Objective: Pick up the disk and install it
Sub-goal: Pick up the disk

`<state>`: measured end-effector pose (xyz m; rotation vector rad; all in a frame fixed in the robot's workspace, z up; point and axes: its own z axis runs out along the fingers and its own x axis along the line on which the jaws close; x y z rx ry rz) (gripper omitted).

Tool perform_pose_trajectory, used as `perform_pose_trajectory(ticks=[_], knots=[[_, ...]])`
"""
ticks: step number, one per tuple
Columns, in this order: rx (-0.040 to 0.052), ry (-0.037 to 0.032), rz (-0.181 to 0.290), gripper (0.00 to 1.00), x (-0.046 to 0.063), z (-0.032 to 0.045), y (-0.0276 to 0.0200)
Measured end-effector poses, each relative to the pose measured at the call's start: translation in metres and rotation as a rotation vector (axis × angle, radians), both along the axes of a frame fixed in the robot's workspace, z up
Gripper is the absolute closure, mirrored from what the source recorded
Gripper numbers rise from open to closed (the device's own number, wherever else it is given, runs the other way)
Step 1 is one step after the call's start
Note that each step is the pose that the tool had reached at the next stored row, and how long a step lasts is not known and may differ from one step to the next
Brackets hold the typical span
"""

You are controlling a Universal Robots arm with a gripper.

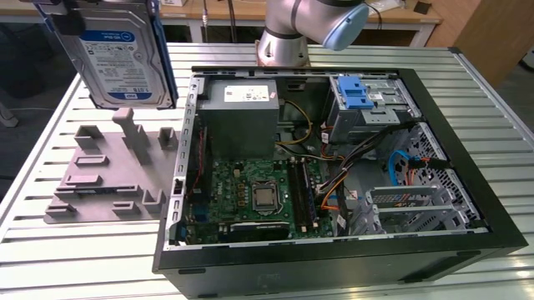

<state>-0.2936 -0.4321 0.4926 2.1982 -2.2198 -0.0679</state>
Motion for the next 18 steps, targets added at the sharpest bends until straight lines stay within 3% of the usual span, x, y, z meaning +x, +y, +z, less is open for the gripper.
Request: perform_pose_trajectory(ticks=[18], knots=[[0.0,0.0001,0.0,0.64,0.02,0.0,-0.0065]])
